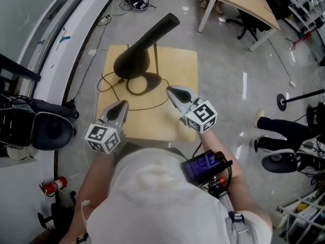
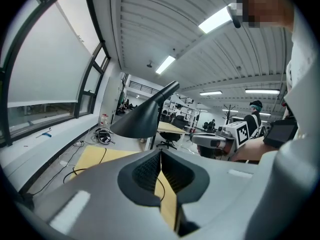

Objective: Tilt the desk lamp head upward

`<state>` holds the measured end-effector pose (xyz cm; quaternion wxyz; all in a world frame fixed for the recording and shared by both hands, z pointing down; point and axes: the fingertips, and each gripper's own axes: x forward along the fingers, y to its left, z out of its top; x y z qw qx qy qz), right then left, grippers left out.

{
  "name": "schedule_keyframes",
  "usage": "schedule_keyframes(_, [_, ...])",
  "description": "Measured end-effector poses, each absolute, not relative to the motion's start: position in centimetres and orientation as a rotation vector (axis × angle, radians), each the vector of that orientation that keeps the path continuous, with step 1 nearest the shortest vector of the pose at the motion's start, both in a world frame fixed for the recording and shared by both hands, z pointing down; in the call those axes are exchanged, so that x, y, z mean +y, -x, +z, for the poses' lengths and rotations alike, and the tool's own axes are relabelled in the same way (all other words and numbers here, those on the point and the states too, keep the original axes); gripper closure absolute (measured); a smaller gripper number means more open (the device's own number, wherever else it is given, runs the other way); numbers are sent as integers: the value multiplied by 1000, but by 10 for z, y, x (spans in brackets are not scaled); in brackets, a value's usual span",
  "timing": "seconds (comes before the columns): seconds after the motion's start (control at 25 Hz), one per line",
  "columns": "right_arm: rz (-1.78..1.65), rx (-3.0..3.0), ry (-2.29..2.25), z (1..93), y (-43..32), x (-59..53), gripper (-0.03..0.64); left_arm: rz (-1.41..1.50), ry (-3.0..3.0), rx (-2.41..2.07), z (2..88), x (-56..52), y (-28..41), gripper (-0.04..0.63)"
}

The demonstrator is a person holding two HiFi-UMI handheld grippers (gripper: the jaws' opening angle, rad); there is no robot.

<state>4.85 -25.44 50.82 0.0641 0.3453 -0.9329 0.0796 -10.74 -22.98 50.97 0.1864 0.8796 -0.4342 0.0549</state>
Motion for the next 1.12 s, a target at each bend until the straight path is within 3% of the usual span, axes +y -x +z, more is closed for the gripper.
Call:
schedule_keyframes(0.56, [162, -2797, -1081, 471, -66, -305, 589, 105, -2451, -1187, 522, -271, 127, 574])
schedule_keyframes(1.12, [-406, -2515, -1105, 354, -81, -344, 511, 53, -2372, -1027, 534, -311, 134, 496])
